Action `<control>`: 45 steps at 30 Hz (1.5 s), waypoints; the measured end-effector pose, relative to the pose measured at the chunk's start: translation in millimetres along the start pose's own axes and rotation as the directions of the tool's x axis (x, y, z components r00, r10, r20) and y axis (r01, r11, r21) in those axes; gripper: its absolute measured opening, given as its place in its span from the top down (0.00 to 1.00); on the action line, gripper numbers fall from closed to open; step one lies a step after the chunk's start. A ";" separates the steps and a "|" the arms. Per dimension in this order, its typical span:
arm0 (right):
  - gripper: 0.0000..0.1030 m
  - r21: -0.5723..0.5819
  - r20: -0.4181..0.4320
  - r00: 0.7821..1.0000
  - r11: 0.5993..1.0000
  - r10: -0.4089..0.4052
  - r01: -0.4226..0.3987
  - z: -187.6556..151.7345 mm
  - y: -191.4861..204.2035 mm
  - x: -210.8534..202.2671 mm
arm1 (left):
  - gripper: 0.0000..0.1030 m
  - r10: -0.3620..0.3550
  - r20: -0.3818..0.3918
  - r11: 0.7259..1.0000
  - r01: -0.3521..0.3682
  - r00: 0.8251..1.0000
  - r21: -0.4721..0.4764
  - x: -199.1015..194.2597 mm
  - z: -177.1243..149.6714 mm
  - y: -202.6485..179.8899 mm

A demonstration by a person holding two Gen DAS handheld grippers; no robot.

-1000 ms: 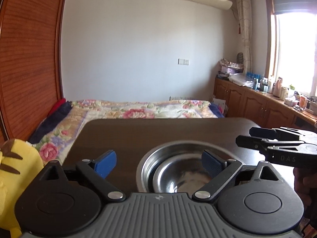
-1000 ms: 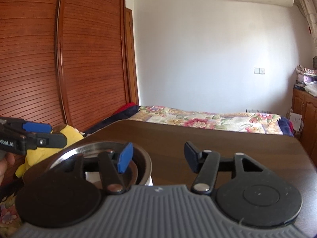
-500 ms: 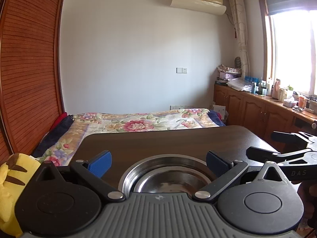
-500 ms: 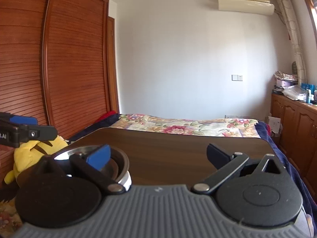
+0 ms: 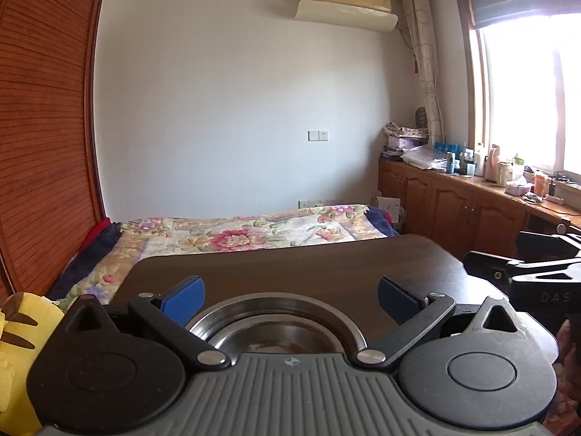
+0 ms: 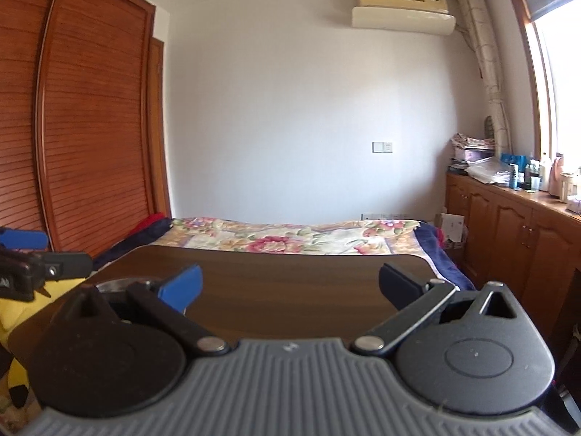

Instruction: Organize plates and bowls

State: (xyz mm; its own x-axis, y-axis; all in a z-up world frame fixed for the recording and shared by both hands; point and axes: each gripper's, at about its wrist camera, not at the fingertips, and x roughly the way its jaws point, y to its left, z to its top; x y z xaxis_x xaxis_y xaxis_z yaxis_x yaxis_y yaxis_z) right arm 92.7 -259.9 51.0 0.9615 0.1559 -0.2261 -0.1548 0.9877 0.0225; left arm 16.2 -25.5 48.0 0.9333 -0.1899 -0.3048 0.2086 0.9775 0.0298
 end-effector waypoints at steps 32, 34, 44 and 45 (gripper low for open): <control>0.00 -0.012 -0.031 0.997 0.998 -0.065 0.064 -48.7 11.2 -4.0 | 0.00 0.070 -0.059 0.997 -0.072 0.996 -0.030 2.3 -52.1 8.9; 0.00 -0.004 -0.031 0.998 0.998 -0.060 0.060 -50.3 10.9 -3.5 | 0.00 0.082 -0.055 0.996 -0.083 0.995 -0.022 2.6 -55.4 9.0; 0.00 -0.005 -0.025 0.998 0.998 -0.059 0.059 -54.4 10.8 -4.1 | 0.00 0.097 -0.074 0.995 -0.099 0.993 -0.019 6.6 -65.3 13.2; 0.00 -0.004 -0.027 0.998 0.998 -0.059 0.059 -54.4 10.6 -3.8 | 0.00 0.097 -0.073 0.995 -0.099 0.993 -0.020 6.4 -65.2 13.3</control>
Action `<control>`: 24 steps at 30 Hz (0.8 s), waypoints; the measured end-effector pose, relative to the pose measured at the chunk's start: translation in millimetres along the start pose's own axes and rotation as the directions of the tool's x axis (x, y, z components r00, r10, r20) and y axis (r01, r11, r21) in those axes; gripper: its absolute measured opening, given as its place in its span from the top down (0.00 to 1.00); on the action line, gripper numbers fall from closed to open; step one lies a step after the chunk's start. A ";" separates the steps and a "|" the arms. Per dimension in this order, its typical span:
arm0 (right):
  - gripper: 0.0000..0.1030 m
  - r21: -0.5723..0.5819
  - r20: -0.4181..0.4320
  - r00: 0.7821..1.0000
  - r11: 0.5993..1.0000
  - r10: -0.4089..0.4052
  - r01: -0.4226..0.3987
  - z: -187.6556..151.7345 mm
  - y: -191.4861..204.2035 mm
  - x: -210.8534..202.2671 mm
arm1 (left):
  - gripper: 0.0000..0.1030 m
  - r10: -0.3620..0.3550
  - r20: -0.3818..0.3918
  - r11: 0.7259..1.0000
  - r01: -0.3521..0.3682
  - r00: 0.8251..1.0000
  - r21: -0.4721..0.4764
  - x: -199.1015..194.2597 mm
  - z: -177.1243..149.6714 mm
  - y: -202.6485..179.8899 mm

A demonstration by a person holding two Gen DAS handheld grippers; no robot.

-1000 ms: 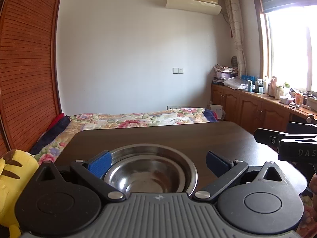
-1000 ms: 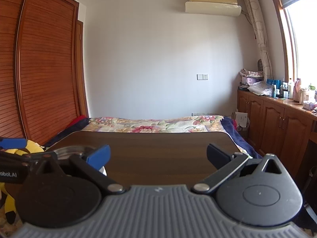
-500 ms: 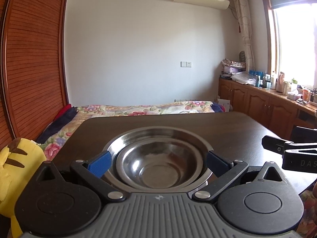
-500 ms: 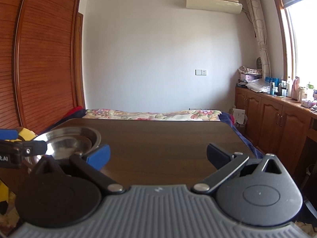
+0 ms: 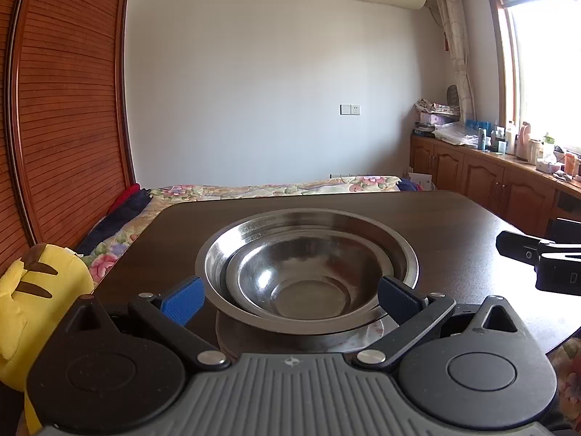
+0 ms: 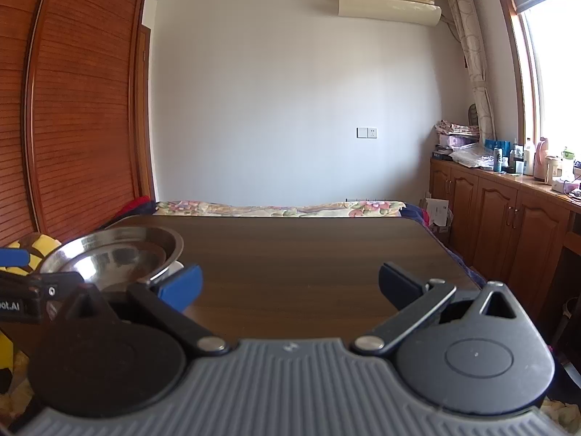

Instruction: Organize plates and bowls

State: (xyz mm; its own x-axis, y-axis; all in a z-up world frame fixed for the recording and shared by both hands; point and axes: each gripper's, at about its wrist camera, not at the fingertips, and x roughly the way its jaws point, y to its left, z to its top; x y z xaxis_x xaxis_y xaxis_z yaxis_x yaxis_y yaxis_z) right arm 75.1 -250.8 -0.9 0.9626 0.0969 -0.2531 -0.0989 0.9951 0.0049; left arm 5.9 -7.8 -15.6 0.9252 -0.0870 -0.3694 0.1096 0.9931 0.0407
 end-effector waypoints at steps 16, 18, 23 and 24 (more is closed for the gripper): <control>0.00 -0.005 -0.004 1.000 1.000 -0.001 0.001 0.1 0.8 1.5 | 0.00 0.002 0.005 1.000 -0.002 1.000 0.000 -0.5 0.8 1.4; 0.00 -0.005 -0.004 1.000 1.000 -0.001 0.001 -0.1 0.6 1.7 | 0.00 0.002 0.005 1.000 -0.002 1.000 0.000 -0.4 0.9 2.0; 0.00 -0.006 -0.008 1.000 1.000 -0.001 0.001 -0.8 1.0 2.1 | 0.00 -0.005 0.001 1.000 0.005 1.000 0.000 -0.8 1.5 2.4; 0.00 -0.006 -0.007 1.000 1.000 0.000 0.000 -0.7 0.6 1.8 | 0.00 -0.006 0.002 1.000 0.006 1.000 0.000 -1.6 1.6 2.1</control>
